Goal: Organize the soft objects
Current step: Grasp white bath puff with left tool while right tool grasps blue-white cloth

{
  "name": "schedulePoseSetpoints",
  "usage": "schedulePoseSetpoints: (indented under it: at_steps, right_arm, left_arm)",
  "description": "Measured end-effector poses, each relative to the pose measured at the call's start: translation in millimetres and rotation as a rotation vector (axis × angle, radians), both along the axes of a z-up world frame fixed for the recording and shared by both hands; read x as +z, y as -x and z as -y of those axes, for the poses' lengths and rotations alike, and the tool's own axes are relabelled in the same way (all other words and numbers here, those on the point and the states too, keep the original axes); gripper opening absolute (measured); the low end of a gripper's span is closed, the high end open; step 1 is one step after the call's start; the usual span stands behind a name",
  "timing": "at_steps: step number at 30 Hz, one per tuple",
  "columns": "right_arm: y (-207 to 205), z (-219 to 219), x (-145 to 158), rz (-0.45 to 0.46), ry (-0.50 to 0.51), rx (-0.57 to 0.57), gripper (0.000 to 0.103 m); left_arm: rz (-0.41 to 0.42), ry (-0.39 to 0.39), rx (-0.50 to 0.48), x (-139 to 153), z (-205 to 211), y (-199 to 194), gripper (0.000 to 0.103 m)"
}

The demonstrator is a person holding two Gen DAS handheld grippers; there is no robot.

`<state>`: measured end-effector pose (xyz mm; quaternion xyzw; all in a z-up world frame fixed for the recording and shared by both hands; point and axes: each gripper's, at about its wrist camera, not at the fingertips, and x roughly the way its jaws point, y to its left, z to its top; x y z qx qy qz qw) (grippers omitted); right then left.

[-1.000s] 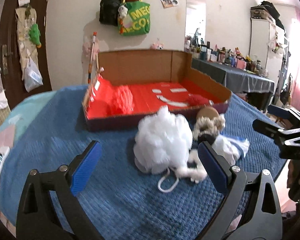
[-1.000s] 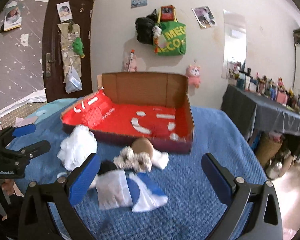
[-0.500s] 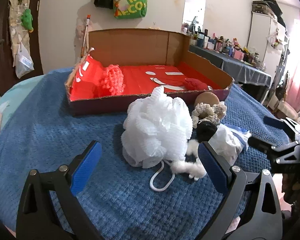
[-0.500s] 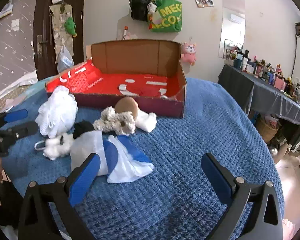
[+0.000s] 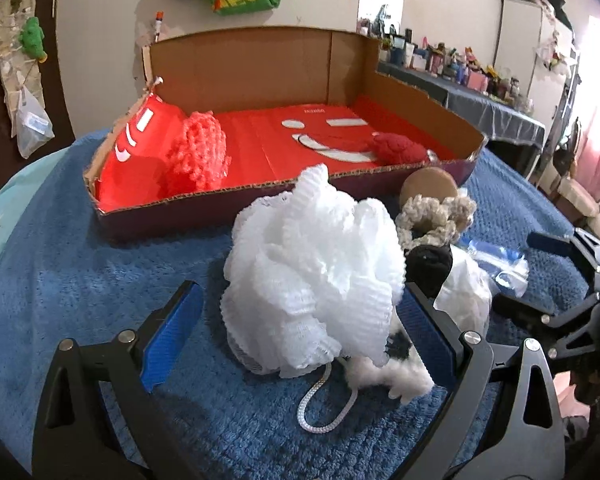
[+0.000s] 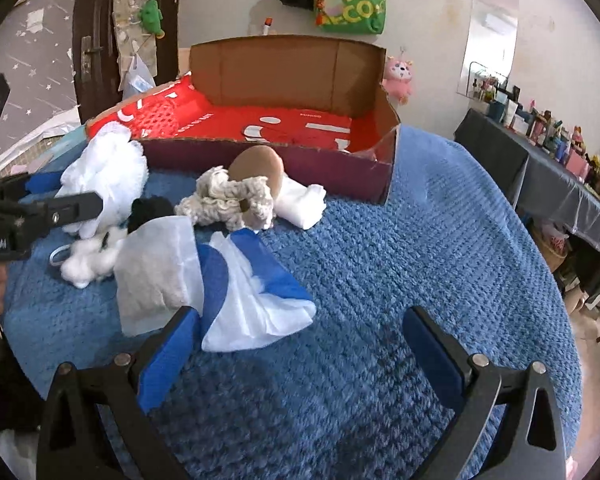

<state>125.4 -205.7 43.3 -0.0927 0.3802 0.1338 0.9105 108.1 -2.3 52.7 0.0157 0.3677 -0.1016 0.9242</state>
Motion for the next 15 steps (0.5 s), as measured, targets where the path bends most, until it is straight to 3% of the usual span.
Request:
schedulePoseSetpoints:
  at_steps: [7,15]
  right_arm:
    - [-12,-12,-2,-0.002,0.031,0.037,0.103]
    - [-16,-10,-1,-0.026,-0.028,0.08,0.08]
  left_arm:
    - [-0.042,0.002,-0.016,-6,1,-7,0.098]
    - [-0.084,0.023,-0.043,-13,4,-16,0.096]
